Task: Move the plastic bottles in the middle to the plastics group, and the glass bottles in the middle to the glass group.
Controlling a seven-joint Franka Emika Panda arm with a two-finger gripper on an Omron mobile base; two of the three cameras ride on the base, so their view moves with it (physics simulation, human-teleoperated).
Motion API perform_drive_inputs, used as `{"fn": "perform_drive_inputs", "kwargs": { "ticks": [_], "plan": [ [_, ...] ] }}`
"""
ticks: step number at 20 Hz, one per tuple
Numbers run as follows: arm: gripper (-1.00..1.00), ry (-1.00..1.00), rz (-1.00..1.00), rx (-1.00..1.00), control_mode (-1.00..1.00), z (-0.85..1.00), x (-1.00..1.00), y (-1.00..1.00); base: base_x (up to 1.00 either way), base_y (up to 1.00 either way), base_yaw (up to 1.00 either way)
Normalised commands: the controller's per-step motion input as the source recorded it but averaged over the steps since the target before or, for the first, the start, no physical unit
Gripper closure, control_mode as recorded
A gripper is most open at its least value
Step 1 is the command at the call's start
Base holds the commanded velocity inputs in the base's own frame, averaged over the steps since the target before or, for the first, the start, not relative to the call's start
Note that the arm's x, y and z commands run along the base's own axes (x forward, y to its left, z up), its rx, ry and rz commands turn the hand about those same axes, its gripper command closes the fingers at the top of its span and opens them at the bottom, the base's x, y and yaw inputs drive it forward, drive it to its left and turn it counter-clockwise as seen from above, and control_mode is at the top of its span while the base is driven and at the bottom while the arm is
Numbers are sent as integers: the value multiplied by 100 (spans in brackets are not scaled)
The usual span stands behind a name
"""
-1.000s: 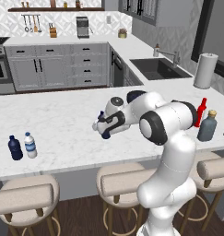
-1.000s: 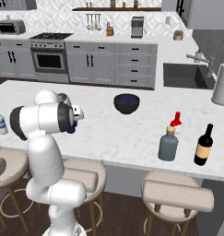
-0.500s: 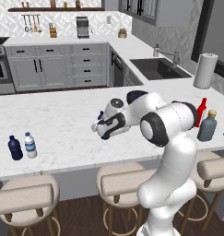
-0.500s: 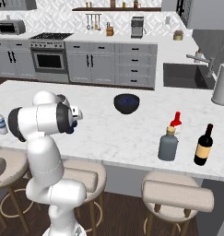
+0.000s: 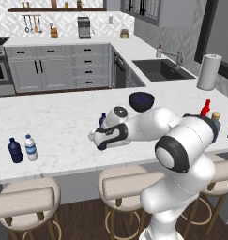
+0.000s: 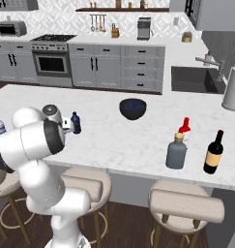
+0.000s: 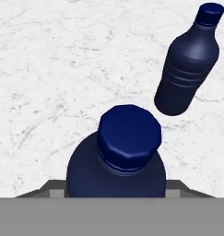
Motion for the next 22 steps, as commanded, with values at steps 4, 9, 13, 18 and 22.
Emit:
{"fn": "perform_drive_inputs", "kwargs": {
  "ticks": [4,9,13,18,22],
  "plan": [
    [100,0,9,0,-100,25,-44,69,0,0,0],
    [100,0,12,0,-100,27,-25,88,0,0,0],
    [100,0,16,0,-100,14,-7,84,0,0,0],
    [100,-4,21,0,-100,5,13,76,0,0,0],
    [100,-14,22,-8,-100,-3,19,79,0,0,0]
  ]
}}
